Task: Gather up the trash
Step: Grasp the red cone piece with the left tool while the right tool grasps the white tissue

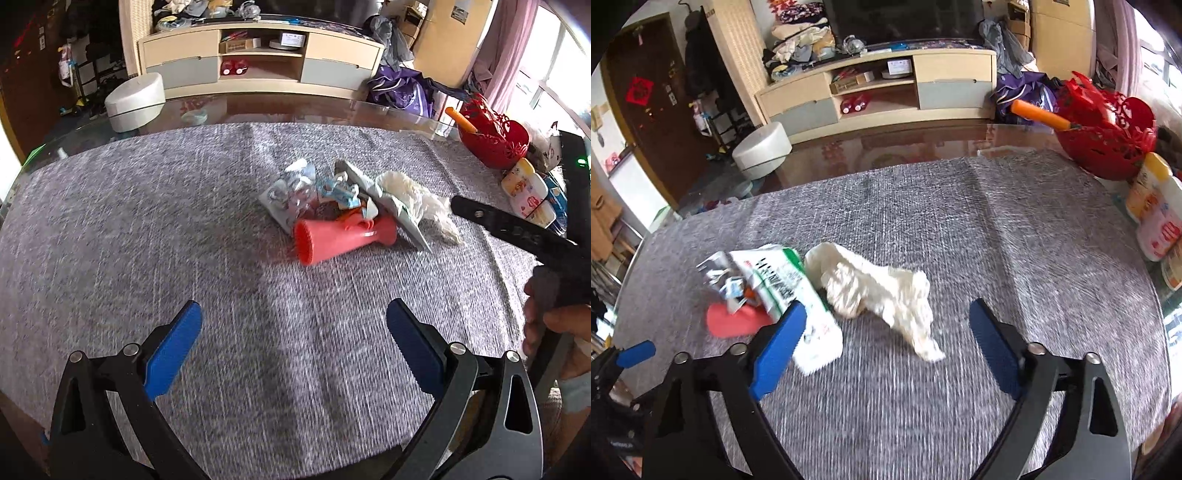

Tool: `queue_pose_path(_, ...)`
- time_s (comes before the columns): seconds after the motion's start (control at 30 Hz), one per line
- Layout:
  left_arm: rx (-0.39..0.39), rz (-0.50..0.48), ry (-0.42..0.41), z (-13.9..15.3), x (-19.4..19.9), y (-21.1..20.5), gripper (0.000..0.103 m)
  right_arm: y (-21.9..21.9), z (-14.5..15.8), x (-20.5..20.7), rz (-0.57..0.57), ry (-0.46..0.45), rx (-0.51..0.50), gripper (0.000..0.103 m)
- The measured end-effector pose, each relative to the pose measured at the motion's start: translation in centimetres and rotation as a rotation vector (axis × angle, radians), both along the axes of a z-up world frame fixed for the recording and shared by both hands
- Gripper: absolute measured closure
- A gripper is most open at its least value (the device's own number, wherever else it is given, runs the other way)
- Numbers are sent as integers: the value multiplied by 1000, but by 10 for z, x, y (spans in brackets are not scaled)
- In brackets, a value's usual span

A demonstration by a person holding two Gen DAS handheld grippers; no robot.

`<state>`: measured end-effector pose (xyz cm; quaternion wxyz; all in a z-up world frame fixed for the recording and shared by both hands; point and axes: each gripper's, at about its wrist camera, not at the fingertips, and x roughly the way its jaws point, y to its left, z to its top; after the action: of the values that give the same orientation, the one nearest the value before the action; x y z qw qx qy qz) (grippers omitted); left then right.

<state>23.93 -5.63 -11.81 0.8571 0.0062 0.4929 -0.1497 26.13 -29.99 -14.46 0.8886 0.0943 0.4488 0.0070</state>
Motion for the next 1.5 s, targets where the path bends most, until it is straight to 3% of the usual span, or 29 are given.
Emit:
queue_pose_path(0.17, -20, -32, 6, -5, 20, -6, 17, -4, -16, 13, -10, 40, 15, 20)
queue_pose_path(0.33, -28, -63, 35, -19, 37, -12, 33, -10, -27, 21, -15, 58, 23, 24)
queue_pose_path(0.57, -41, -91, 31, -30, 53, -24, 34, -4, -32, 27, 11, 63, 38, 27)
queue_pose_path(0.73, -53, -116, 27, -33, 59, -29, 45, 6, -35, 32, 41, 67, 16, 38)
queue_pose_path(0.83, -63, -136, 34, -34, 61, -33, 57, 9, -34, 32, 51, 66, -11, 54)
queue_pose_path(0.9, -78, -146, 36, -34, 62, -37, 66, 10, -34, 33, 62, 71, -3, 78)
queue_pose_path(1.0, -74, -157, 28, -31, 59, -42, 77, 16, -33, 31, 79, 65, -5, 89)
queue_pose_path(1.03, -71, -161, 25, -30, 58, -43, 84, 17, -32, 30, 85, 63, -8, 90)
queue_pose_path(1.3, -41, -167, -27, -14, 35, -43, 99, 14, -11, 11, 80, 3, -12, 93)
queue_pose_path(1.5, -31, -150, -69, 13, 6, -31, 99, 9, 10, -15, 70, -47, -4, 93)
